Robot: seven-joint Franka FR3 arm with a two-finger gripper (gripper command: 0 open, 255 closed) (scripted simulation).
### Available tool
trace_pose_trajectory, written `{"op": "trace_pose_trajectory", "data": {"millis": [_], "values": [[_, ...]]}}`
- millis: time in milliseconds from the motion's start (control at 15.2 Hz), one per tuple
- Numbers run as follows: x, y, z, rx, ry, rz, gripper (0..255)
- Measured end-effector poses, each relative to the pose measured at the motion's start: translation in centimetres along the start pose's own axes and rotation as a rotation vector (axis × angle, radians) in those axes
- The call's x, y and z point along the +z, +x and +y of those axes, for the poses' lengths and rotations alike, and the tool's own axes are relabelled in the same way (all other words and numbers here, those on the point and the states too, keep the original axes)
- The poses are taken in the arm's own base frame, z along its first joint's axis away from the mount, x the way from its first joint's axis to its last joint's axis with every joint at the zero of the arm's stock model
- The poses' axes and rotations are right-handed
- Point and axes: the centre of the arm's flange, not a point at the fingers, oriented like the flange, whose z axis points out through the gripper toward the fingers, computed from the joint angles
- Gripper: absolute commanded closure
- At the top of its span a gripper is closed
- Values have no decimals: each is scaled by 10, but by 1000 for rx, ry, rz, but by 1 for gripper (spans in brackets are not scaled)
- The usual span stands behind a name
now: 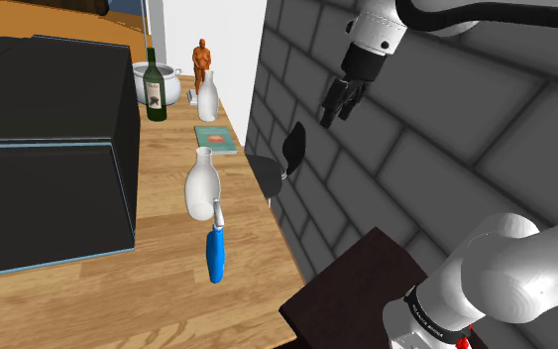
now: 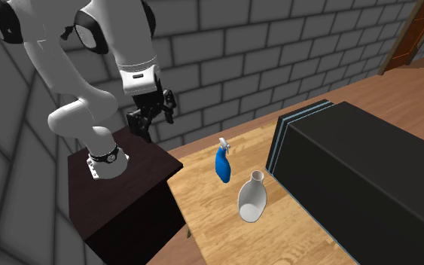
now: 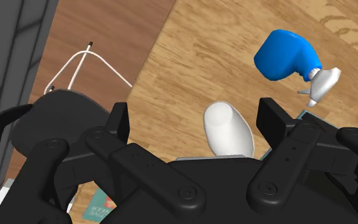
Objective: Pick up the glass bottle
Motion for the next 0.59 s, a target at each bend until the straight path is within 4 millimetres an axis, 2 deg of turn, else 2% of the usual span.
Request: {"op": "trace_pose_trajectory", "data": {"millis": [594], "values": [[64, 96, -50, -20, -11, -20, 0]]}}
